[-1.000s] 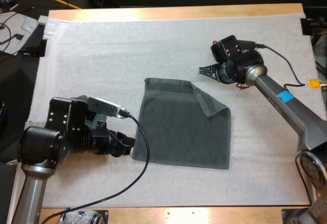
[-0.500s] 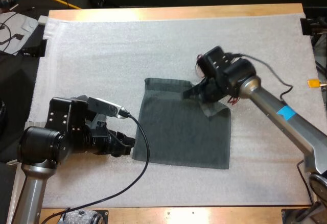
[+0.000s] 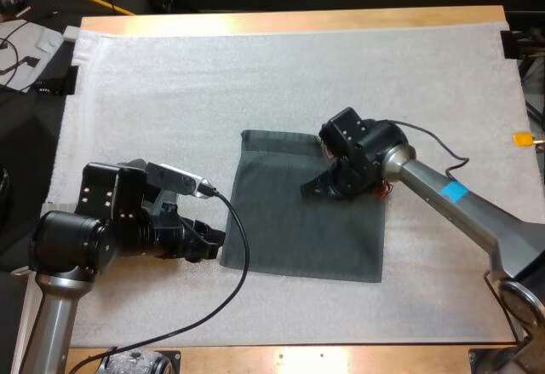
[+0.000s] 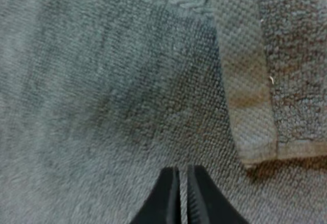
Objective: Pick towel from pile, fold and stack
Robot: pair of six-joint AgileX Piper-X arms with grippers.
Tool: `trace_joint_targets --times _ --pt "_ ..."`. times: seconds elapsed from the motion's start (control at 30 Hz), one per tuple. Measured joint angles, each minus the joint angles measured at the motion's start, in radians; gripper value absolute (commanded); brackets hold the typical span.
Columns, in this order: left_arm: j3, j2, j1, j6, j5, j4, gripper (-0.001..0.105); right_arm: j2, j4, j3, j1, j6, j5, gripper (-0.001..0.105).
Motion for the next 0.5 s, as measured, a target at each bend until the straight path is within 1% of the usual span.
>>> trace_joint_targets --times 0.27,0.4,0.43,0.5 --pt "0.0 0.0 0.0 0.0 0.0 0.002 0.058 0.065 -0.062 0.009 -0.01 0.0 0.037 0.0" --pt "0.0 0.0 0.0 0.0 0.0 0.002 0.058 0.082 -0.09 0.009 -0.015 0.018 0.069 0.0" --pt "0.0 0.0 0.0 0.0 0.0 0.002 0.058 0.087 -0.117 0.009 -0.022 0.032 0.083 0.001" --pt "0.0 0.0 0.0 0.0 0.0 0.002 0.058 0.087 -0.117 0.009 -0.022 0.032 0.083 0.0"
